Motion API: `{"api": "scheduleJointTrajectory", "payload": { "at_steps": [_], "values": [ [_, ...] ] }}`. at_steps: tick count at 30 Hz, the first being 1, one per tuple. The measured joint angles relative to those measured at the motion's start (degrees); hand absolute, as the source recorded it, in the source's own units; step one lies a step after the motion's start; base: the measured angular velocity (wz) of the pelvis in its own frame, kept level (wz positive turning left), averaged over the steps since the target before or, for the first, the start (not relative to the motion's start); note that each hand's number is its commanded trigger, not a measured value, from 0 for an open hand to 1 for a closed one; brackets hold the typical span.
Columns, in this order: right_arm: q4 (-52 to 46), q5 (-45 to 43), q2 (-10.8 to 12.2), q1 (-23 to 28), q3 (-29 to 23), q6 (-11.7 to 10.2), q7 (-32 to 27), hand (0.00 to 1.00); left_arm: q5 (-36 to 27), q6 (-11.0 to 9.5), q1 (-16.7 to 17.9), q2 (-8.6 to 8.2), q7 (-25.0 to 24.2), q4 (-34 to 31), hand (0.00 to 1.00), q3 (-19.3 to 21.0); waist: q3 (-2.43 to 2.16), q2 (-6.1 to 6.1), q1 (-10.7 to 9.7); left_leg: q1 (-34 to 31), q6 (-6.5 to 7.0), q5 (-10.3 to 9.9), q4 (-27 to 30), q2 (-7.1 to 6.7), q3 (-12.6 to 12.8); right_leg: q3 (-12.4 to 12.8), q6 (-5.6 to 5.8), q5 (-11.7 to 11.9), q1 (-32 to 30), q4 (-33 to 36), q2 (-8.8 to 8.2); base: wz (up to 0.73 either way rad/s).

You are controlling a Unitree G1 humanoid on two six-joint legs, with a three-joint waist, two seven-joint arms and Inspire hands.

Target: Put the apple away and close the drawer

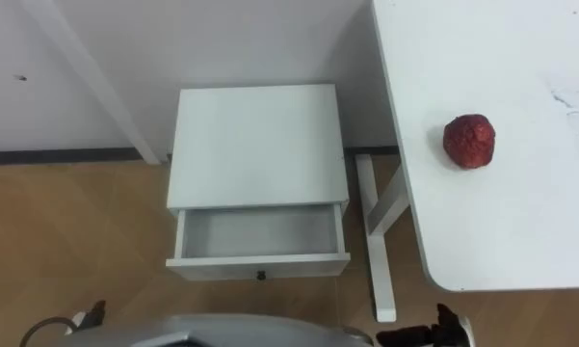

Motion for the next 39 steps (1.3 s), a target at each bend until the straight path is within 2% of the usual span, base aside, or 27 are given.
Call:
{"api": "scheduleJointTrajectory", "payload": {
  "at_steps": [4, 7, 13, 16, 18, 20, 22, 24, 27, 31, 32, 36, 39],
  "values": [
    [0.00, 0.58, 0.00, -0.15, 0.00, -0.07, 0.07, 0.00, 0.02, 0.00, 0.19, -0.03, 0.00, 0.00, 0.00, -0.03, -0.03, -0.03, 0.05, 0.22, 0.00, 0.00, 0.00, 0.00, 0.01, 0.04, 0.00, 0.00, -0.03, -0.02, 0.01, 0.00],
    [0.12, 4.20, 0.03, -0.36, -0.06, -0.08, 0.52, 0.00, 0.45, 0.00, 0.56, -0.01, 0.08, 0.02, 0.00, -0.01, -0.06, 0.13, 0.13, 0.24, 0.00, 0.00, 0.02, 0.02, 0.17, 0.19, 0.00, 0.00, -0.07, 0.00, 0.05, 0.00],
    [1.05, 18.37, 0.31, -0.28, -1.42, -0.05, 2.53, 0.00, 0.06, 0.04, 0.38, -0.04, 0.50, 2.93, 0.00, 0.65, 0.14, 0.01, -0.22, 0.29, 0.00, -0.01, 0.12, 0.02, 0.25, 0.15, 0.00, 0.00, 0.74, -0.06, 0.04, 0.00],
    [0.31, 31.44, 0.28, 0.27, -9.40, 0.29, 3.16, 0.00, -0.02, 0.02, 0.78, -0.06, 0.48, 2.82, 0.00, 4.00, 0.12, 0.02, -0.34, 0.43, 0.00, -0.01, 0.17, 0.12, 1.23, 0.80, -0.01, 0.01, 0.29, 0.07, 0.06, -0.10],
    [-0.23, 37.49, 0.21, 0.40, -12.48, 0.33, 2.94, 0.00, 0.02, 0.02, 0.86, -0.07, 0.48, 2.81, 0.00, 5.93, 0.11, 0.09, -0.43, 0.43, 0.00, -0.01, 0.20, 0.14, 1.42, 1.28, -0.06, 0.04, 0.08, 0.15, 0.11, -0.10],
    [-1.62, 43.93, 0.22, 0.65, -15.87, 0.39, 2.67, 0.00, -0.06, 0.00, 1.19, 0.19, 0.50, 2.75, 0.00, 6.60, 0.12, 0.10, -1.39, 0.39, 0.01, -0.01, 0.21, 0.12, 1.31, 1.22, -0.06, 0.04, 0.18, 0.18, 0.09, -0.02],
    [-3.02, 54.47, 0.19, 0.71, -19.13, -0.08, 2.26, 0.00, -0.15, -0.04, 1.49, 0.52, 0.71, 2.59, 0.00, 7.10, 0.13, 0.13, -2.82, 0.56, 0.01, -0.01, 0.44, 0.11, 1.48, 1.23, -0.04, 0.05, 0.78, 0.21, 0.07, 0.00],
    [-4.07, 61.31, 0.26, 0.75, -22.04, -0.12, 1.93, 0.00, -0.10, -0.07, 1.21, 0.51, 0.76, 2.54, 0.00, 8.48, 0.11, 0.23, -3.37, 0.56, 0.02, -0.02, 0.65, 0.15, 1.64, 1.39, -0.04, 0.05, 0.83, 0.22, 0.10, 0.00],
    [-4.55, 68.21, 0.21, 0.68, -25.41, -0.57, 1.51, 0.00, -0.11, -0.11, 0.90, 0.77, 1.11, 1.19, 0.00, 8.79, 0.00, 0.60, -3.39, 0.17, 0.03, -0.04, 1.06, 0.16, 2.02, 2.11, -0.05, 0.05, 0.04, 0.28, 0.21, -0.07],
    [-6.23, 71.33, 0.24, 0.70, -27.53, -0.66, 0.66, 0.00, -0.07, -0.18, 0.92, 1.02, 1.18, 0.83, 0.00, 8.79, -0.23, 0.81, -3.75, -0.76, 0.03, -0.04, 1.67, 0.11, 2.36, 2.48, -0.05, 0.03, -0.96, 0.36, 0.14, -0.06],
    [-7.13, 71.96, 0.23, 0.49, -28.44, -0.83, 0.30, 0.00, -0.06, -0.18, 0.93, 1.05, 1.19, 0.84, 0.00, 8.79, -0.17, 0.90, -3.87, -0.89, 0.03, -0.03, 1.68, 0.09, 2.44, 2.70, -0.06, 0.04, -1.40, 0.90, 0.16, -0.06],
    [-10.08, 78.83, -0.12, 0.06, -31.70, -0.86, -2.95, 0.00, -0.07, 0.01, 1.11, 1.27, 1.17, 0.66, 0.00, 8.79, -0.30, 0.28, -4.28, -0.97, 0.03, -0.03, 1.57, 0.05, 2.55, 2.72, -0.06, 0.04, -1.66, 0.99, 0.18, -0.01],
    [-14.43, 80.53, -0.21, -0.71, -35.13, -1.01, -6.46, 0.00, 0.00, 0.06, 1.16, 1.30, 1.14, -0.17, 0.00, 9.80, -0.38, -0.20, -4.79, -1.73, 0.03, -0.03, 1.40, 0.04, 2.90, 2.90, -0.07, 0.05, -2.39, 1.17, 0.25, -0.01]
  ]
}}
